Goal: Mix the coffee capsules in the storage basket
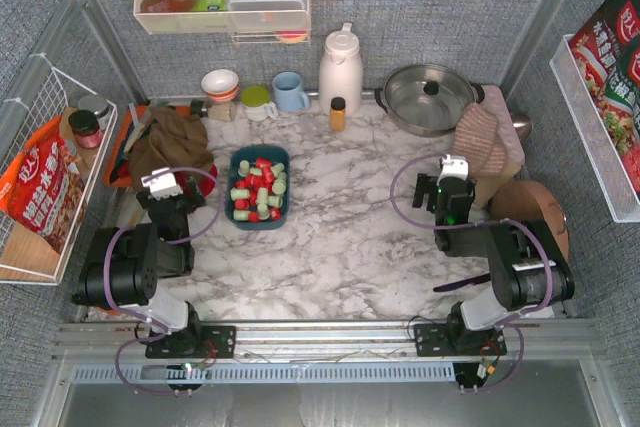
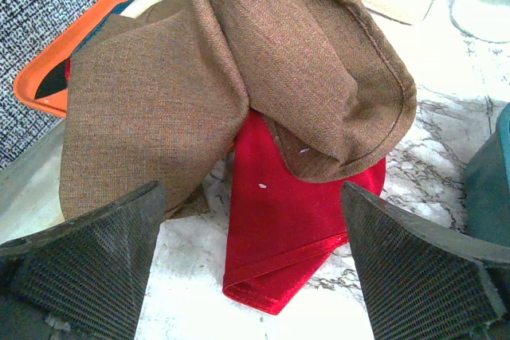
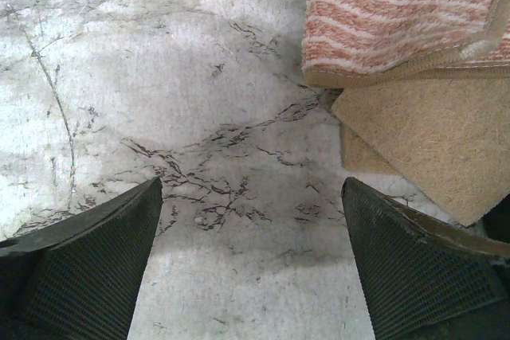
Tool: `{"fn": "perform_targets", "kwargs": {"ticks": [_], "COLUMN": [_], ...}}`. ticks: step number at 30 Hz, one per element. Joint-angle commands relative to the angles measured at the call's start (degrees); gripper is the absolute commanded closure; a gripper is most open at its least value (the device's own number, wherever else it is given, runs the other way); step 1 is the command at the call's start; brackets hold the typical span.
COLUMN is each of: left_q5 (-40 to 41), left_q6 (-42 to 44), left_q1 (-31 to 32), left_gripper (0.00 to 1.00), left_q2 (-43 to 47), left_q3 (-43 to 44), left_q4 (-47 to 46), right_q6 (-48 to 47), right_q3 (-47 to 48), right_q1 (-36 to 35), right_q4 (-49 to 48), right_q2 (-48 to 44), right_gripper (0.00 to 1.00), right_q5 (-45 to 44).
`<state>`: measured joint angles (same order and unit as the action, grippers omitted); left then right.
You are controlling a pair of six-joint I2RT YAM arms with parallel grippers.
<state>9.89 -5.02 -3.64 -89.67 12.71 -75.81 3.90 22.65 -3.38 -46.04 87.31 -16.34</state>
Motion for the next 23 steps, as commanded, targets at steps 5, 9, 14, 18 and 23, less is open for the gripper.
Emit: {"fn": "perform_targets", "kwargs": {"ticks": [5,9,14,18,23], "left_q5": [-0.64,-0.65,-0.64,-0.64,-0.66], "left_q6": [-0.17,-0.21,-0.24,-0.18,-0.17], "left_q1": [-0.08,-0.06,-0.05,-0.06,-0.05], "left_gripper": [0.01,0.01,0.01,0.01,0.01], "left_q2": [-0.09,-0.07,-0.08,-0.10,-0.07], "left_q3": [0.07,0.04,0.06,0.08,0.06], "left_q4": [-2.07,-2.07,-2.13,-2.14,-2.13], "right_q6": [-0.12,-0.12,-0.12,-0.12,-0.02], "right_q3": [0.40,0.44,0.46,0.50,0.49], "right_q1": [0.04,0.03,0.04,0.03,0.21], "right_q4": [-0.71,-0.65,-0.57,-0.50,-0.68], "right_q2": [-0.17,-0.16,-0.04,-0.09,-0.09], "right_gripper": [0.01,0.01,0.01,0.01,0.01], "right_q5": [-0.45,-0.43,-0.39,-0.45,-0.18]}}
